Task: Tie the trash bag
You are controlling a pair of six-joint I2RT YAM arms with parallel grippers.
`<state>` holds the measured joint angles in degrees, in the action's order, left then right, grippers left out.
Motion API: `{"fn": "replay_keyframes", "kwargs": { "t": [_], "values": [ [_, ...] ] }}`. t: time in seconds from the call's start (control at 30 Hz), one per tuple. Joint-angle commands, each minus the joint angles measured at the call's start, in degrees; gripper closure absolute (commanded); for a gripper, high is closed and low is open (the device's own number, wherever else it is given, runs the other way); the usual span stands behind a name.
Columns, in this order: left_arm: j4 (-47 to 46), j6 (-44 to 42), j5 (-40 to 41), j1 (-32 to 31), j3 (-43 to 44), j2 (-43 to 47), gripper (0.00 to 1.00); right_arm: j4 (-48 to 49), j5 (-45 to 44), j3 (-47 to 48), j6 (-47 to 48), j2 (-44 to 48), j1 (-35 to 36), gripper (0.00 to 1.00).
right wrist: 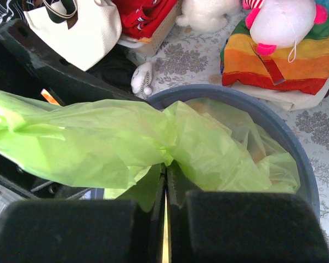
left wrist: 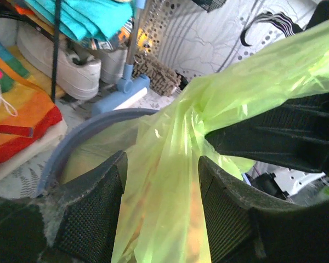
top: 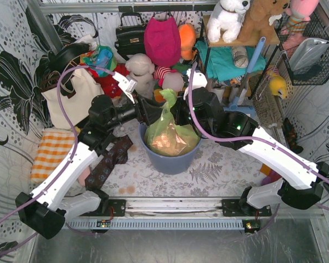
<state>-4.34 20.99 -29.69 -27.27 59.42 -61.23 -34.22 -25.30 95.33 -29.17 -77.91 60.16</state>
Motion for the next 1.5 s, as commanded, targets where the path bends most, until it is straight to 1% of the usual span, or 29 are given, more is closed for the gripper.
{"fn": "replay_keyframes", "kwargs": {
  "t": [0.0, 0.07, 0.1, 0.13, 0.23, 0.3, 0.33, 0.37, 0.57, 0.7, 1.07, 1.23, 1.47],
  "values": [
    [-3.4, 0.4, -7.3, 0.4, -0.6, -1.1, 0.38, 1.1, -0.1, -0.3, -1.1, 0.9, 0.2, 1.00],
    [-3.5, 0.1, -8.9, 0.4, -0.7, -1.7, 0.39, 1.1, 0.1, -0.1, -1.1, 0.8, 0.1, 1.00],
    [-3.6, 0.1, -9.9, 0.4, -0.7, -2.1, 0.41, 1.1, 0.1, -0.1, -1.1, 0.7, 0.2, 1.00],
    [-3.8, 0.0, -10.9, 0.4, -0.7, -2.4, 0.46, 1.1, 0.2, -0.1, -1.1, 0.7, 0.1, 1.00],
    [-3.8, 0.0, -12.5, 0.4, -0.5, -3.1, 0.74, 1.1, 0.1, -0.2, -1.1, 0.5, 0.1, 1.00],
    [-3.7, -0.1, -12.3, 0.4, -0.4, -2.8, 0.91, 1.1, -0.1, -0.4, -1.2, 0.3, 0.1, 1.00],
    [-3.7, -0.2, -12.2, 0.4, -0.4, -2.4, 0.98, 1.2, -0.2, -0.4, -1.3, 0.3, 0.1, 1.00],
    [-3.7, -0.2, -11.9, 0.4, -0.4, -1.8, 1.00, 1.3, -0.3, -0.4, -1.2, 0.3, 0.2, 1.00],
    [-5.5, 1.0, -11.9, 0.4, -1.6, 2.4, 1.00, 4.0, -1.3, -3.7, -1.5, 0.8, 0.2, 1.00],
    [-5.2, 2.0, -12.4, 0.4, -2.3, 4.3, 1.00, 8.4, -2.3, -6.8, -2.1, 1.5, 0.1, 1.00],
    [-3.3, 3.5, -13.5, 0.4, -5.2, 6.7, 1.00, 31.4, -2.4, -20.8, -2.4, 6.6, 0.2, 1.00],
    [-3.2, 5.0, -14.7, 0.3, -7.3, 7.9, 1.00, 39.8, -3.7, -25.5, -1.8, 8.3, 0.2, 1.00],
    [-10.5, 11.2, -17.5, -0.5, -12.2, 9.7, 1.00, 52.9, -2.1, -32.5, -1.8, 9.3, 0.2, 1.00]
  ]
}}
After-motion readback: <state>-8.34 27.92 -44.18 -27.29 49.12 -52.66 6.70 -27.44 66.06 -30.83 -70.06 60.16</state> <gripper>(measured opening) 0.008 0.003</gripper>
